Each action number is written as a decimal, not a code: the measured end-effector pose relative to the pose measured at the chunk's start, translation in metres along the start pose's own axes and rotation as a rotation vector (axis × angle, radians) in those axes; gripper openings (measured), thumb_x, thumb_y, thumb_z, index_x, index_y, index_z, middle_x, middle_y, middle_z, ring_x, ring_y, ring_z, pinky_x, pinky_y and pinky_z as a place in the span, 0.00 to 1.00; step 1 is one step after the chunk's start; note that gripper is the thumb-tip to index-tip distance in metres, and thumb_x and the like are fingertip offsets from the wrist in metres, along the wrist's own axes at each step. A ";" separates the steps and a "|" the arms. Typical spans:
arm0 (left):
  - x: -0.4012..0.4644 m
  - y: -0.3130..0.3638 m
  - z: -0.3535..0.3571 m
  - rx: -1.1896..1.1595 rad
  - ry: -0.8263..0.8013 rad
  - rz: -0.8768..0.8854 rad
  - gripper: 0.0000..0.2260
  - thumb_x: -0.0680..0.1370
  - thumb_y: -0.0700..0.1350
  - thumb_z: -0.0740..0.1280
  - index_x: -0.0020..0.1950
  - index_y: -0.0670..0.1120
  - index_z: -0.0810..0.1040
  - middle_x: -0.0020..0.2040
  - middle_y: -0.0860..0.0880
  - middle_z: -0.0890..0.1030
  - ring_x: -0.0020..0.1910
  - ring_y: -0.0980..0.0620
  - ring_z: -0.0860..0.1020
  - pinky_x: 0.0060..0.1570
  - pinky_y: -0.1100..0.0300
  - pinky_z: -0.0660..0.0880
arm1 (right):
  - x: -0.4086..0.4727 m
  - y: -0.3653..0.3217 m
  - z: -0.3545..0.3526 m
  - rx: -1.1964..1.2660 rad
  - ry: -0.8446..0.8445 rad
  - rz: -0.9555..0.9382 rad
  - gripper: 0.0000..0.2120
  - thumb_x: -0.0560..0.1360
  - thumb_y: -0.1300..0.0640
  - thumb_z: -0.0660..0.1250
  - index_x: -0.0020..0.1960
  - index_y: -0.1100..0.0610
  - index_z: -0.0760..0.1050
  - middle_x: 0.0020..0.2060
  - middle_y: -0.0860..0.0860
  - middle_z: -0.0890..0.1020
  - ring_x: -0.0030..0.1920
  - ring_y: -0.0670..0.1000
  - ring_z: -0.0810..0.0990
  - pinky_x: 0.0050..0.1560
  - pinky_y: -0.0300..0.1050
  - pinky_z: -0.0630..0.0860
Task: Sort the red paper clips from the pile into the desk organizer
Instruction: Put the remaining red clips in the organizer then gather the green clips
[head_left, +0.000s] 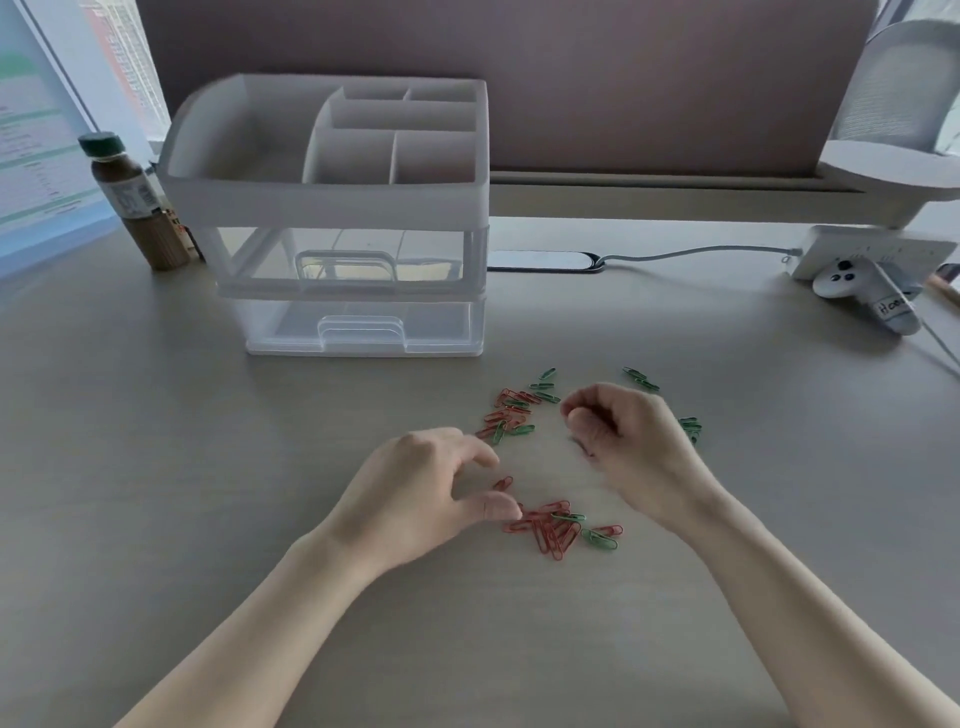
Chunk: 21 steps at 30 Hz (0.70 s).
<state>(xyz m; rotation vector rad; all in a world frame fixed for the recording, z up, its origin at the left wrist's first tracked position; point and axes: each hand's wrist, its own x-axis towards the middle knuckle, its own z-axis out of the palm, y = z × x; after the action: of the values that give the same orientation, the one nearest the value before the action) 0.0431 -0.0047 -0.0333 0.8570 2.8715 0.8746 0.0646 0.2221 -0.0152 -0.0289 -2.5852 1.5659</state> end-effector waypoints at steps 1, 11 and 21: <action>-0.001 0.002 0.000 0.065 -0.014 0.048 0.30 0.65 0.76 0.63 0.57 0.58 0.81 0.42 0.62 0.77 0.38 0.63 0.76 0.41 0.64 0.73 | -0.001 0.001 -0.004 0.248 -0.018 0.071 0.09 0.81 0.63 0.62 0.44 0.55 0.76 0.31 0.47 0.73 0.29 0.43 0.69 0.31 0.35 0.67; 0.000 0.010 0.016 -0.126 0.046 0.256 0.14 0.72 0.57 0.72 0.52 0.52 0.85 0.30 0.61 0.71 0.29 0.63 0.71 0.34 0.72 0.65 | -0.001 0.017 -0.018 1.592 -0.365 0.550 0.14 0.61 0.68 0.79 0.43 0.62 0.79 0.35 0.52 0.73 0.31 0.49 0.72 0.31 0.40 0.74; 0.002 0.013 0.021 0.166 0.081 0.234 0.07 0.79 0.54 0.63 0.49 0.52 0.78 0.45 0.58 0.80 0.44 0.56 0.79 0.44 0.59 0.75 | -0.003 0.016 -0.020 1.654 -0.410 0.651 0.11 0.67 0.71 0.74 0.42 0.62 0.74 0.40 0.55 0.72 0.34 0.50 0.72 0.32 0.41 0.73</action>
<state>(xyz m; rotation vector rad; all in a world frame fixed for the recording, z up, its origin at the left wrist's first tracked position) 0.0511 0.0161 -0.0436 1.2217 2.9906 0.7083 0.0692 0.2468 -0.0203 -0.4241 -0.6034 3.5808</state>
